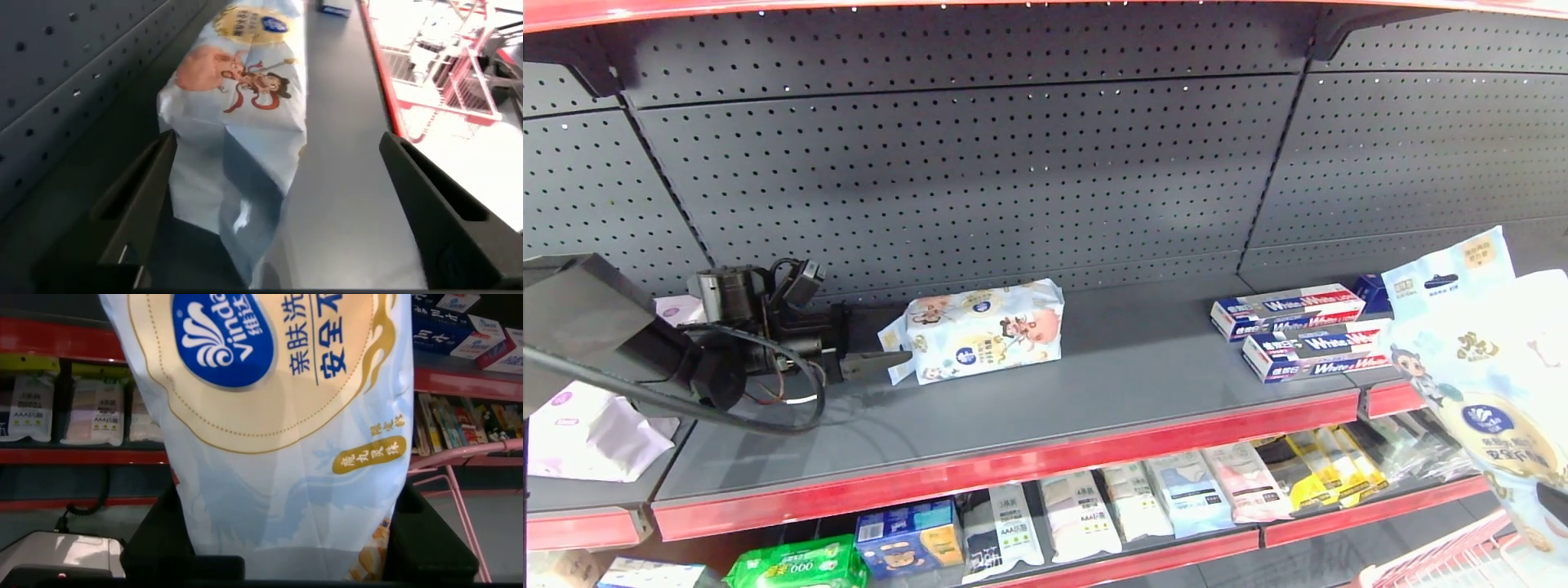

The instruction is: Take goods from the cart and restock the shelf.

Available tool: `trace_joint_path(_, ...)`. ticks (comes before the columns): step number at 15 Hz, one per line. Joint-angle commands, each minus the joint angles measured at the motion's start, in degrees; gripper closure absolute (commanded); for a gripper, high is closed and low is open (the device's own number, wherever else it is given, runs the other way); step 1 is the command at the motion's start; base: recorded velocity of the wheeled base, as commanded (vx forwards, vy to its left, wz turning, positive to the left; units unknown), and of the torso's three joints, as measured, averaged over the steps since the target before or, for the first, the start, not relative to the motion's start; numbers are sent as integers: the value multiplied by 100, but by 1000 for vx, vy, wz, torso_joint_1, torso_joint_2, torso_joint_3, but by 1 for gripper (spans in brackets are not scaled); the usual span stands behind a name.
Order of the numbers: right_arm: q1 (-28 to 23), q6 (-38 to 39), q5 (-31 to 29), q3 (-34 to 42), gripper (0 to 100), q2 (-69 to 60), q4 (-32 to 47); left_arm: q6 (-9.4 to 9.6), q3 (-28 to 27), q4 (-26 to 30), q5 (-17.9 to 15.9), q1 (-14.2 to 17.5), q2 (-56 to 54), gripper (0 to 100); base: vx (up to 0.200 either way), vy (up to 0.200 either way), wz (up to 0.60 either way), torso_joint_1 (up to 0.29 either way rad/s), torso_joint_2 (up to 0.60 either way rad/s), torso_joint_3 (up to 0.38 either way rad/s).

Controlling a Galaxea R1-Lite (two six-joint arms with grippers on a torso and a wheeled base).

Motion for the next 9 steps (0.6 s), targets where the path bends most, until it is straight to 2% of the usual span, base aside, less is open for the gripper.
trace_joint_path(1,-3,-17,-4,11,100,2,0,14,143,-71,-28,-20,-12,0,0,0,0,0,0,0)
trace_joint_path(4,-3,-34,-4,73,100,2,0,23,204,-80,-54,-20,14,0,0,0,0,0,0,0)
trace_joint_path(9,-3,-122,-65,134,100,-25,0,58,169,-545,-63,-187,120,0,0,0,0,0,0,0)
